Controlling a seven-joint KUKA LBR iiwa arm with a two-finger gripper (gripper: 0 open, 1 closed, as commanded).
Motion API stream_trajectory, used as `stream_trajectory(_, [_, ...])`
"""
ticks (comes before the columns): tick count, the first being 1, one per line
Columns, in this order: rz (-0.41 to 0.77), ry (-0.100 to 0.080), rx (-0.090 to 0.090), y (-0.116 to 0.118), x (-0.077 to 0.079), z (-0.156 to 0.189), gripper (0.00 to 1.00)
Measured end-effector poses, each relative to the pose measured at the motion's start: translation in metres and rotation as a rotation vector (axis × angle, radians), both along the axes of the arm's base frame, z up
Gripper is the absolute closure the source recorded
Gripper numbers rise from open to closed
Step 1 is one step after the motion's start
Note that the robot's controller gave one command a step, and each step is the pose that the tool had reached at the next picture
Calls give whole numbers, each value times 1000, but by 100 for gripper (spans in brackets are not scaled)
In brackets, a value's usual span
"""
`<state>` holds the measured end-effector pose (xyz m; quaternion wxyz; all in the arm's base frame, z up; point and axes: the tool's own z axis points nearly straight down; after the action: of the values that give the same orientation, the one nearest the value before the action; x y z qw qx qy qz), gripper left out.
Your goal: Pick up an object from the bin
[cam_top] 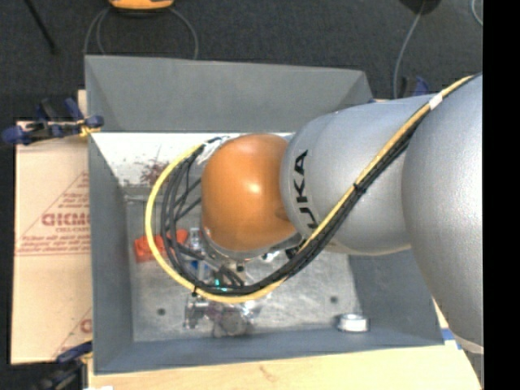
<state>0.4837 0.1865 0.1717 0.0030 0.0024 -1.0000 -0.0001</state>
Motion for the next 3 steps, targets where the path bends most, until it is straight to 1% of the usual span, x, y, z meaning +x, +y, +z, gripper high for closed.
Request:
stream_trajectory(1, [-26, -10, 1, -50, 35, -64, 0])
stream_trajectory(2, [-68, -35, 10, -55, 51, -74, 0])
stream_trajectory(3, [-77, -30, 9, -57, 50, -76, 100])
